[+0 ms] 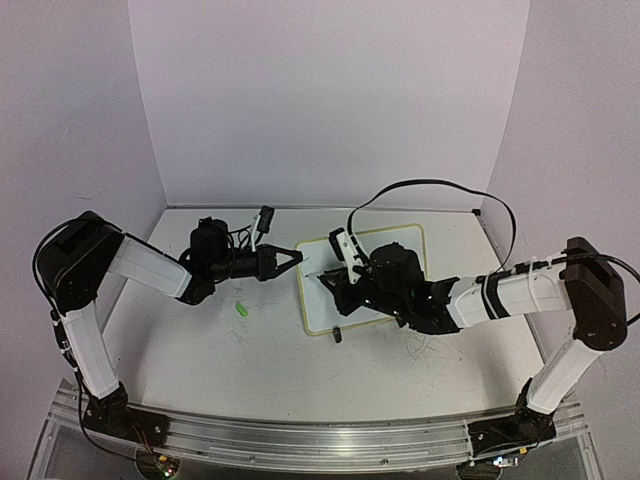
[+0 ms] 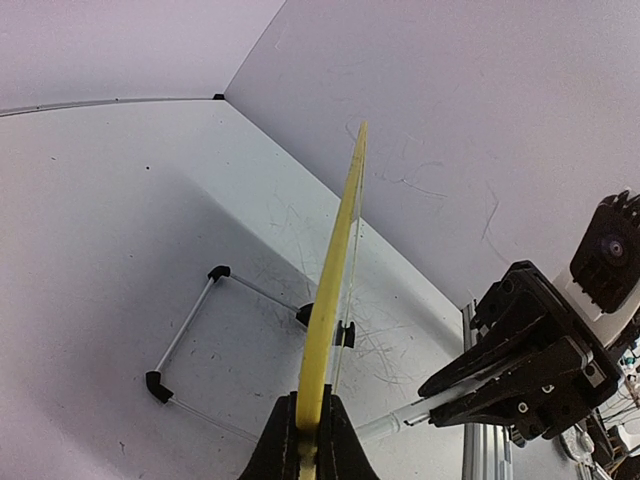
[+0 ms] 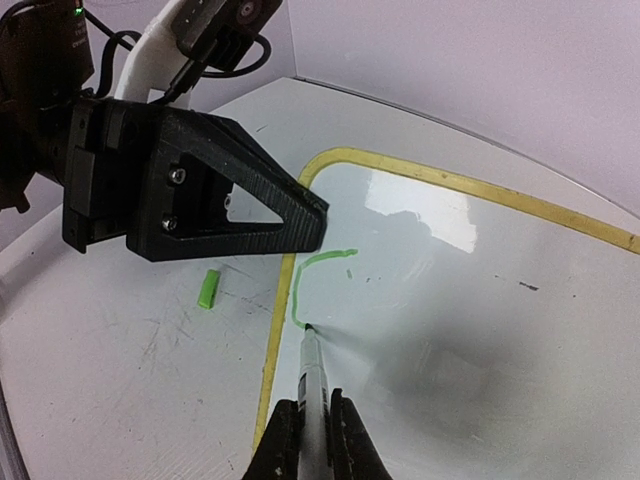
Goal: Write a sentence on the whiteboard
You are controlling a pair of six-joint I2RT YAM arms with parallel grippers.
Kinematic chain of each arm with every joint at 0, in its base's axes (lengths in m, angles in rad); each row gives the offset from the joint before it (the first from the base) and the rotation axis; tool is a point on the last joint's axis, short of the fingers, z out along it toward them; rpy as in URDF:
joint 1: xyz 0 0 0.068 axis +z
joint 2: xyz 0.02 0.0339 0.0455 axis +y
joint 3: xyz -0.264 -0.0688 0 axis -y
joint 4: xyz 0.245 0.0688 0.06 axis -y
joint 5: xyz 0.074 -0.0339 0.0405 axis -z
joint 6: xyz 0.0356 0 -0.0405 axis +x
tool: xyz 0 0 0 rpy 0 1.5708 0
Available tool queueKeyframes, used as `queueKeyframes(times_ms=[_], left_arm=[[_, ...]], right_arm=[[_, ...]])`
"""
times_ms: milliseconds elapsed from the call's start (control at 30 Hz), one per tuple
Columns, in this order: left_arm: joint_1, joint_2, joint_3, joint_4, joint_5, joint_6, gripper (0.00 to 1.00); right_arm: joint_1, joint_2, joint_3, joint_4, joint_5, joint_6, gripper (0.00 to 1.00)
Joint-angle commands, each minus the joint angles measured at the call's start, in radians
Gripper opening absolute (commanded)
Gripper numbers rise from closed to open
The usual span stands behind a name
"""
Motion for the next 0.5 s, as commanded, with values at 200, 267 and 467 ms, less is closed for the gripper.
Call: queueKeyframes(times_ms=[200, 267, 467], left_arm=[[0.001, -0.03, 0.021, 0.017, 0.011, 0.011, 0.0], [0.002, -0.032, 0.021, 0.017, 0.012, 0.012, 0.0], [0.001, -0.032, 0.018, 0.017, 0.01, 0.014, 0.0]], right_arm=[[-0.011, -0.022, 0.011, 0.024, 0.122, 0.01, 0.0], [-0.012, -0.019, 0.015, 0.025, 0.118, 0.01, 0.0], [-0.011, -0.023, 0.012, 0.036, 0.126, 0.008, 0.0]])
